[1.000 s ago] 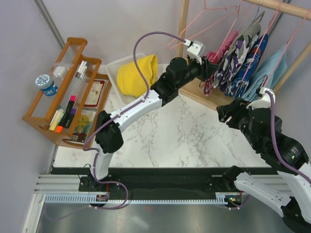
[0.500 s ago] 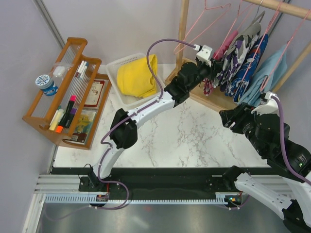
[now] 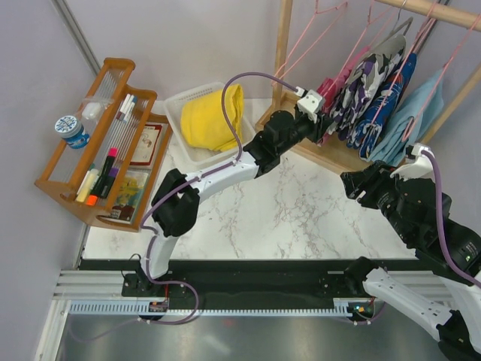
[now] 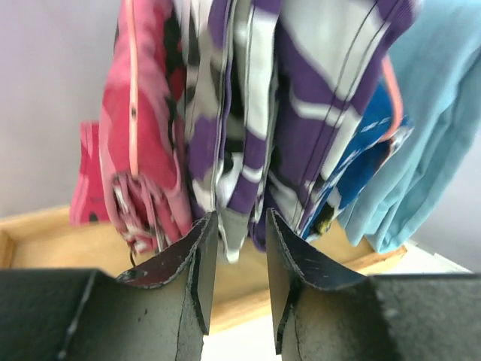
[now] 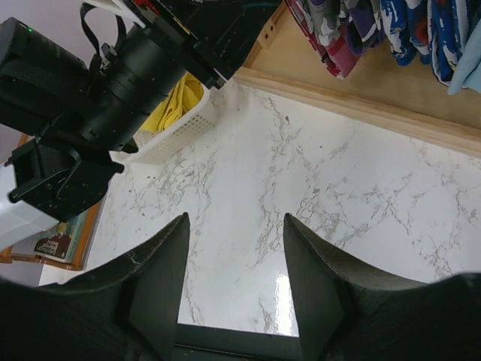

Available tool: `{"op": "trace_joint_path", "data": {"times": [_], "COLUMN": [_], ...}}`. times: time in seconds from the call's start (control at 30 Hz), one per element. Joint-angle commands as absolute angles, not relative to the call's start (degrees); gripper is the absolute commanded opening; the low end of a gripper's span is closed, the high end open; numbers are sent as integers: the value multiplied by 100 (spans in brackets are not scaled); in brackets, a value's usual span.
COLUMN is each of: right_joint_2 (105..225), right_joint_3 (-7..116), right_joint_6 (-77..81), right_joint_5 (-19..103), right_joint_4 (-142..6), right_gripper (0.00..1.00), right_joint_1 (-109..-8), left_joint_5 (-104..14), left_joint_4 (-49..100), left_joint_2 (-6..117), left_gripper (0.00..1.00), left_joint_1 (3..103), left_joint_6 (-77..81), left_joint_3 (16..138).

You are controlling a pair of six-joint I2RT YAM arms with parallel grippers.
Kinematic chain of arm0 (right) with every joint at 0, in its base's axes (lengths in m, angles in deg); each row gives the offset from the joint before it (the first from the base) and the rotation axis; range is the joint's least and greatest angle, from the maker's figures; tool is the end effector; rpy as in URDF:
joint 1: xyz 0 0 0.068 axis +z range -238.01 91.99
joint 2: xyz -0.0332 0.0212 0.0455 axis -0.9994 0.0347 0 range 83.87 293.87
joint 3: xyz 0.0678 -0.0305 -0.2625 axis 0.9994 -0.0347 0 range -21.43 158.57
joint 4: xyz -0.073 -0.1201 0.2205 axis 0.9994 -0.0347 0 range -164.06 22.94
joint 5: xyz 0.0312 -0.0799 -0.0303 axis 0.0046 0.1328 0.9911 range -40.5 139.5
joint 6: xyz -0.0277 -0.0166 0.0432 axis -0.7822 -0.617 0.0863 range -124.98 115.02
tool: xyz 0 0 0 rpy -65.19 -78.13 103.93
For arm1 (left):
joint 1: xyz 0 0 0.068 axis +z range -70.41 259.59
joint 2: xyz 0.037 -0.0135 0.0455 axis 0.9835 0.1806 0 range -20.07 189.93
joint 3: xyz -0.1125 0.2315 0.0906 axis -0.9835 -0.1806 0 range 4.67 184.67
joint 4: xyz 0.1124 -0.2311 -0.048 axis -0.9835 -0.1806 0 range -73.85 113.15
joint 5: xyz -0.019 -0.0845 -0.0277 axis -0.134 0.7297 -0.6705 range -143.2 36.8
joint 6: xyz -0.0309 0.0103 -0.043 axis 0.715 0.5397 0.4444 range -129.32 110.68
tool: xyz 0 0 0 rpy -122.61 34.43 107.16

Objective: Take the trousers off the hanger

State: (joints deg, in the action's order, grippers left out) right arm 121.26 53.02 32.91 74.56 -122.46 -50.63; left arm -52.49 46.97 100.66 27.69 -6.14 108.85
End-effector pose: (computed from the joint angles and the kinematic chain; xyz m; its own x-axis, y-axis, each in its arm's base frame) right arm 0.0652 0.0308 0.4359 -0.3388 0.4413 -0.8310 -0.0282 0.8780 0.4778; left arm 0.3177 -0.4060 0.3422 0.0338 -0.1331 -0.9905 0.7975 0.6009 -0.0535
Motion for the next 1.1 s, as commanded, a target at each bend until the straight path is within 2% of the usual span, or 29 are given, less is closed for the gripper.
{"op": "trace_joint_path", "data": {"times": [0.0, 0.23, 0.33, 0.43, 0.5, 0.63, 0.97, 1.07], "right_joint_2": [12070, 11973, 11991, 12043, 12078, 12105, 12096, 12105], "right_joint_3": [5363, 5292, 5319, 5363, 5389, 5354, 5284, 5310], "right_joint_6": [3254, 3387, 3378, 3352, 3334, 3334, 3404, 3413], "right_joint_5": [7340, 7217, 7226, 7209, 7182, 7130, 7015, 7015], "right_joint_4": [-12261, -12225, -12243, -12243, -12234, -12199, -12173, -12173], "right_gripper": [60, 60, 60, 60, 60, 60, 59, 59], "right_joint_1": [-5048, -5048, -5048, -5040, -5040, -5048, -5048, -5048], "left_joint_5": [-5082, -5469, -5601, -5601, -5575, -5566, -5504, -5487], "left_joint_4": [4698, 4609, 4574, 4460, 4460, 4425, 4732, 4802], "left_joint_2": [9655, 10498, 10885, 11176, 11396, 11756, 12451, 12556], "left_gripper": [37, 30, 19, 23, 34, 37, 29, 20], "left_joint_1": [2747, 2800, 2826, 2862, 2879, 2905, 2967, 2985], "left_joint_6": [-1282, -1512, -1635, -1609, -1618, -1530, -1345, -1398], "left_joint_3": [11259, 12303, 12813, 13367, 13571, 14115, 14943, 15101]}}
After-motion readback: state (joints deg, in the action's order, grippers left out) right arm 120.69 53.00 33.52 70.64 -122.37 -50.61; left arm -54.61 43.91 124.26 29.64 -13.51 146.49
